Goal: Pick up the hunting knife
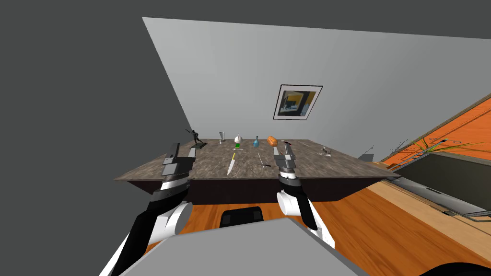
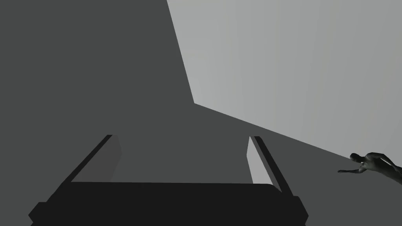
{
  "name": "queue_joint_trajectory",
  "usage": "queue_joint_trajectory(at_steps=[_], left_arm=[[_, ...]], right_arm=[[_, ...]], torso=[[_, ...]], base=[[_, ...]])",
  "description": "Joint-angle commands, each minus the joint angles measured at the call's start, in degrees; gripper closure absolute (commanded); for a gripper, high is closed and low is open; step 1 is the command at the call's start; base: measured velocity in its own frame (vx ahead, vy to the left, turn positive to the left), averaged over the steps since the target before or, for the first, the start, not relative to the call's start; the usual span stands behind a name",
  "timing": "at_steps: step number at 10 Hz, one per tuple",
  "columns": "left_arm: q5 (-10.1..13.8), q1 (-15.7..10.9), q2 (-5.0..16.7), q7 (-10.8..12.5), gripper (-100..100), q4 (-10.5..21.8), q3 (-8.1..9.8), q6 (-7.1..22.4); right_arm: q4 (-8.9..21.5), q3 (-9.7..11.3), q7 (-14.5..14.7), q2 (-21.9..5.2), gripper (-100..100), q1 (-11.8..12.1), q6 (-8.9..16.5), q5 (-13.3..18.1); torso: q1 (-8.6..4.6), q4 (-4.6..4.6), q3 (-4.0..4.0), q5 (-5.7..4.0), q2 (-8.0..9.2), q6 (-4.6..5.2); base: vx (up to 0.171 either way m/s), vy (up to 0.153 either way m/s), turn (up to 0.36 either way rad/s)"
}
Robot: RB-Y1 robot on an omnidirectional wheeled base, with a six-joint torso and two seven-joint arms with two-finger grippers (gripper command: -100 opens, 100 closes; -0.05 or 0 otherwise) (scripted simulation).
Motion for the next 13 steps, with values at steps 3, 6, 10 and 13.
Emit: queue_joint_trajectory(at_steps=[3, 6, 10, 13], left_arm=[[0.0, 0.0, 0.0, 0.0, 0, 0.0, 0.01, 0.0], [0.0, 0.0, 0.0, 0.0, 0, 0.0, 0.02, 0.0], [0.0, 0.0, 0.0, 0.0, 0, 0.0, 0.01, 0.0], [0.0, 0.0, 0.0, 0.0, 0, 0.0, 0.01, 0.0]], right_arm=[[1.3, 0.4, 2.1, -5.4, -100, 0.0, 0.2, -0.4], [3.6, 1.1, 4.5, -10.7, -100, -0.1, 0.3, -0.3], [5.8, 1.8, 6.4, -16.7, -100, -0.3, 0.2, 0.0], [8.6, 2.8, 8.3, -21.7, -100, -0.7, 0.0, 0.7]], torso=[[-0.66, 0.06, 0.17, -0.14, 0.30, 0.01], [-1.09, 0.11, 0.29, -0.25, 0.51, 0.02], [-0.77, 0.08, 0.20, -0.17, 0.34, 0.00], [-0.48, 0.05, 0.11, -0.13, 0.18, 0.00]], base=[[-0.088, -0.175, -0.011], [-0.126, -0.262, 0.008], [-0.079, -0.162, 0.019], [-0.058, -0.127, 0.030]])
